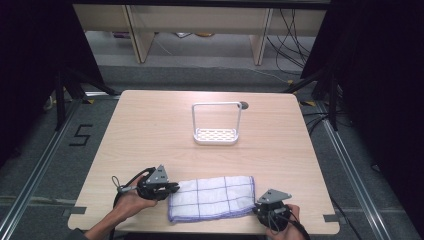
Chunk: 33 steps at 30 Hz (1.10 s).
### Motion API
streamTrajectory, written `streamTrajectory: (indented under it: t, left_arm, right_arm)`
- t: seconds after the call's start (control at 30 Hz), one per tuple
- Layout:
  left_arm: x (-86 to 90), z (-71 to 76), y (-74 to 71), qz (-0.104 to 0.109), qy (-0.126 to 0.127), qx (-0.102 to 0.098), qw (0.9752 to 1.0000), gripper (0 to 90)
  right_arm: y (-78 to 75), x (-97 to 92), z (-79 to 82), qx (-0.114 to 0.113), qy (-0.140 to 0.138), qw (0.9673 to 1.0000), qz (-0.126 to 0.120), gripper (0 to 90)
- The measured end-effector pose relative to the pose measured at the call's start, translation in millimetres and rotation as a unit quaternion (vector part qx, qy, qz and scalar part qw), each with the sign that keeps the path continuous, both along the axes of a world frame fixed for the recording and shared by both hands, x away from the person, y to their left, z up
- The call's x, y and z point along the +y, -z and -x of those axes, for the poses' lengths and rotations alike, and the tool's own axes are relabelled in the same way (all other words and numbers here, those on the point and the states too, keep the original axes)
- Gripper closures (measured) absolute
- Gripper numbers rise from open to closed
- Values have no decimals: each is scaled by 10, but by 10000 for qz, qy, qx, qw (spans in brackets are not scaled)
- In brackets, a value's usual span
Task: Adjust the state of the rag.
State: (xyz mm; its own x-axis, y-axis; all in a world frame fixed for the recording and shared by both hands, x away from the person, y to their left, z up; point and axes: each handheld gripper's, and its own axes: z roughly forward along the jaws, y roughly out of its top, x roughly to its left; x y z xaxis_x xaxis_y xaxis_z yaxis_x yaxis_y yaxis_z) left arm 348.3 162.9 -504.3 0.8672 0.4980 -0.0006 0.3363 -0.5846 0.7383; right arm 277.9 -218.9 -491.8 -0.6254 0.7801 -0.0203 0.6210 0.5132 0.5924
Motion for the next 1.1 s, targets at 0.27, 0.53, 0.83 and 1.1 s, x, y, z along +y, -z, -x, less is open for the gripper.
streamTrajectory:
  t: [0.27, 0.53, 0.83, 1.1]
  left_arm:
    - [54, 472, -109, 560, -92, 72, 9984, 825]
    - [-278, 807, -20, 706, 232, 348, 9966, 816]
    - [-478, 794, -104, 1071, 500, 774, 9900, 528]
    - [-365, -76, -301, 794, -424, 342, 9954, 393]
  right_arm:
    - [-230, 70, -685, -223, -135, 9997, -37, 862]
    - [-193, 364, -1386, -214, -438, 9985, 246, 865]
    - [-144, 215, -1666, -236, -117, 9985, 482, 632]
    - [-312, 32, -1563, -226, 835, 9944, -612, 504]
